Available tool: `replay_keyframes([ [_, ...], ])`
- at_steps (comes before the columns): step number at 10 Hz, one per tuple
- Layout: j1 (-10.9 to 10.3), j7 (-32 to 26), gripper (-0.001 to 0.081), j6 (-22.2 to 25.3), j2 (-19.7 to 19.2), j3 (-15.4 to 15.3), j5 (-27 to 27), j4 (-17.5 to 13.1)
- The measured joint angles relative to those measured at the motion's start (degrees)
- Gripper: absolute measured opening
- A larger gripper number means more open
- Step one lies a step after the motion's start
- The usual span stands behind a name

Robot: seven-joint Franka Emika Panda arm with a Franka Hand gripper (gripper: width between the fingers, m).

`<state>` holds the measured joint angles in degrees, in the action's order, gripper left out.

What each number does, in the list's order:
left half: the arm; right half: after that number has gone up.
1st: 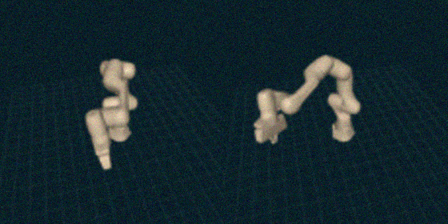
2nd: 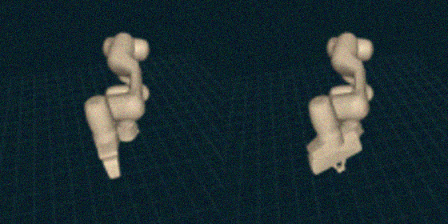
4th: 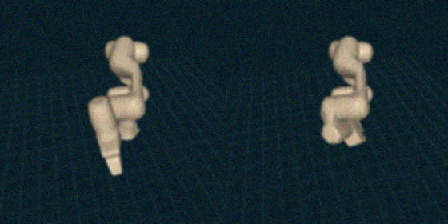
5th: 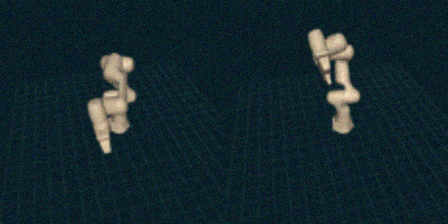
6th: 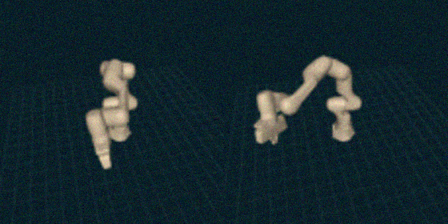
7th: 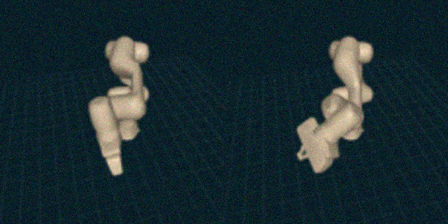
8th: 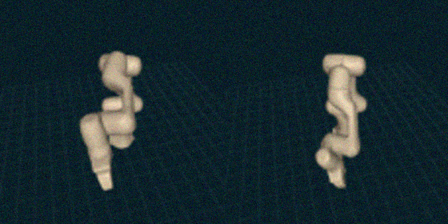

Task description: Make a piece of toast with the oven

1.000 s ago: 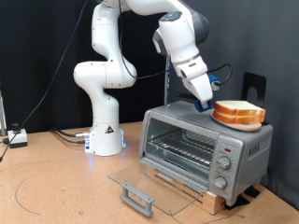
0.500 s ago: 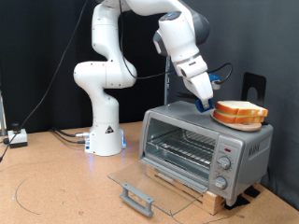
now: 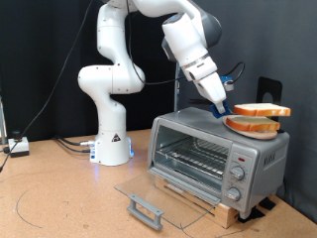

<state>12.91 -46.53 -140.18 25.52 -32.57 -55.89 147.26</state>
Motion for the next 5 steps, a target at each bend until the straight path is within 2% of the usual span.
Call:
replay_keyframes([
  [3,0.01,-3.17,0.0396,4.04,1.65,3.81,-1.08,0.95],
  [5,0.13,-4.41,0.0396,9.60,3.37,7.00,-0.52,1.25],
])
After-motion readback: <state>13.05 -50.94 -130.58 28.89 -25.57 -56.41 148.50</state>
